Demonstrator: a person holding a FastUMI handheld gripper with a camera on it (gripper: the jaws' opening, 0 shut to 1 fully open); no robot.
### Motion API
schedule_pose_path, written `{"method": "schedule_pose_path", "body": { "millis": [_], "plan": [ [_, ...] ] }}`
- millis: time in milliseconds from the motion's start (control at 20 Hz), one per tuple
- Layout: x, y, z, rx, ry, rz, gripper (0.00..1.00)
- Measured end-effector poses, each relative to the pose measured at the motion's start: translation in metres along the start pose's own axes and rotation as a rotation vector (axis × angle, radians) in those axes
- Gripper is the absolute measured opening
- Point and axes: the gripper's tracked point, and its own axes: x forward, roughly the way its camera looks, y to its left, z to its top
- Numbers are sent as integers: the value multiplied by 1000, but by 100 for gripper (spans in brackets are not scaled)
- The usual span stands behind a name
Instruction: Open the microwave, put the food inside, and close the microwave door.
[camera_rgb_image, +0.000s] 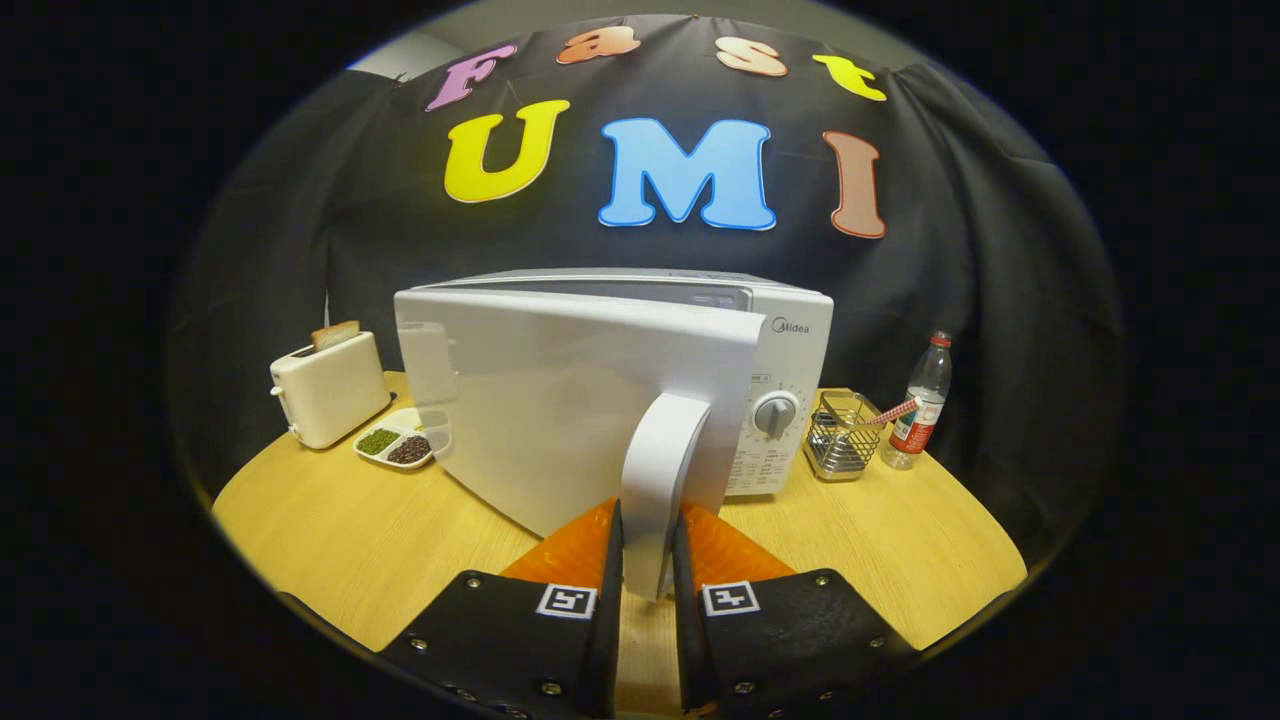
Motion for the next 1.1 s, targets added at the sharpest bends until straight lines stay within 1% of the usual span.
{"method": "schedule_pose_path", "body": {
  "millis": [650, 800, 1100],
  "plan": [
    [-68, 77, -24, 30, 26, 35, 24],
    [-83, 100, -31, 37, 36, 67, 25],
    [-103, 147, -38, -1, 36, 137, 25]
  ]
}}
